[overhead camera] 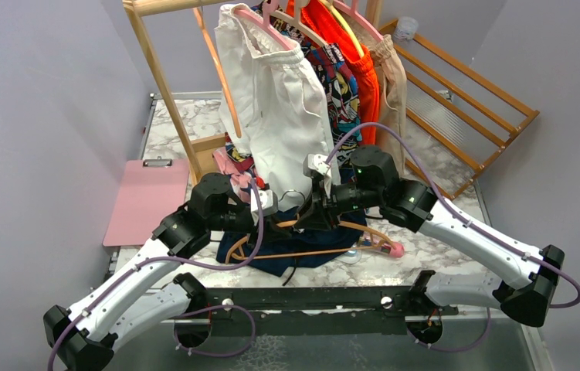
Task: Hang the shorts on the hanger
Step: Pick up the hanger from the clothesline, then hang the shorts on the hanger.
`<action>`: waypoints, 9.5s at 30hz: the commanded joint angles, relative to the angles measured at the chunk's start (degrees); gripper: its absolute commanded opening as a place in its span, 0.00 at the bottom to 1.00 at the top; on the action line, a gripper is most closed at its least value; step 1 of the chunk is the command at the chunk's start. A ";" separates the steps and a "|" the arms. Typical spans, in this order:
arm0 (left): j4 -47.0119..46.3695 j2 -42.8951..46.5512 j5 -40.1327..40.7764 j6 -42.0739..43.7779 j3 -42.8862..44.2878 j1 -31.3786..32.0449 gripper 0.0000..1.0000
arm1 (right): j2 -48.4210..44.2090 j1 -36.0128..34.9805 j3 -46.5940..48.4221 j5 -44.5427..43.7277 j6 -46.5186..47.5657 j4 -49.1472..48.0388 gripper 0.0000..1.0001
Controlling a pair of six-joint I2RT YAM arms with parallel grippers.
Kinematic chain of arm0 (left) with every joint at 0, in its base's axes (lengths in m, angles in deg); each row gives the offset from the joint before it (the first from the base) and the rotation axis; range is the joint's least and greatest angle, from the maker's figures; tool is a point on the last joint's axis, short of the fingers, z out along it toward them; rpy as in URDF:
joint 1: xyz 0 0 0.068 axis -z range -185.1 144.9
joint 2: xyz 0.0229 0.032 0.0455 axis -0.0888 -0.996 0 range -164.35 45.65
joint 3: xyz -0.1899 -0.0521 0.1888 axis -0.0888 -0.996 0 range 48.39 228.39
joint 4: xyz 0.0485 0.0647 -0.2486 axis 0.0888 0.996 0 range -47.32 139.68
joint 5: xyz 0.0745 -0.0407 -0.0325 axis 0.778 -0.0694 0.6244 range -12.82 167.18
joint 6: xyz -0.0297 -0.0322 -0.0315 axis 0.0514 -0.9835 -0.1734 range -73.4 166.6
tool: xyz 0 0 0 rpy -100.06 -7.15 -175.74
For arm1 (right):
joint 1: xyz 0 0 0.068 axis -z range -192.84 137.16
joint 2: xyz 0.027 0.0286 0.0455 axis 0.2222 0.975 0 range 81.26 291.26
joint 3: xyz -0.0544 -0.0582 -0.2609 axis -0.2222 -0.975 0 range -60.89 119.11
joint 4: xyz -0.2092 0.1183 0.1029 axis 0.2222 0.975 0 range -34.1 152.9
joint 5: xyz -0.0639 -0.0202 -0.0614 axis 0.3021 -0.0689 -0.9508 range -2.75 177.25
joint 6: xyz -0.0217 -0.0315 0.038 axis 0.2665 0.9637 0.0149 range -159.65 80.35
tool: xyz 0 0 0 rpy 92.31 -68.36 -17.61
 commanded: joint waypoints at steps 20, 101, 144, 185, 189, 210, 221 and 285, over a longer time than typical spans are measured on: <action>-5.89 3.96 17.36 -5.78 0.26 0.60 0.99 | -6.01 -0.06 -4.71 -11.04 -1.63 -3.11 0.01; 9.57 -13.28 59.08 -45.75 -5.51 0.07 0.08 | -33.36 -0.06 -20.26 -26.34 -11.32 2.03 0.01; 14.90 -3.25 40.92 -46.22 10.98 0.14 0.00 | -6.91 -2.57 -25.84 -21.70 -12.87 -36.60 0.01; 13.52 -3.03 25.53 -48.59 14.81 0.25 0.04 | 6.10 -10.07 -29.99 -38.01 -20.33 -74.74 0.01; 13.49 -1.80 24.48 -47.70 15.49 0.24 0.20 | 5.88 -10.07 -29.97 -38.03 -21.12 -76.13 0.01; 13.58 1.90 21.11 -44.77 21.89 0.25 0.85 | 3.34 -10.07 -29.54 -36.74 -25.63 -81.80 0.01; 12.44 3.09 21.31 -34.84 37.77 0.25 0.88 | -4.98 -10.03 -28.12 -34.50 -23.12 -79.12 0.01; 6.74 -5.51 -1.32 -12.23 33.24 0.49 0.86 | -46.04 -10.08 -31.28 -30.35 -7.82 -31.91 0.01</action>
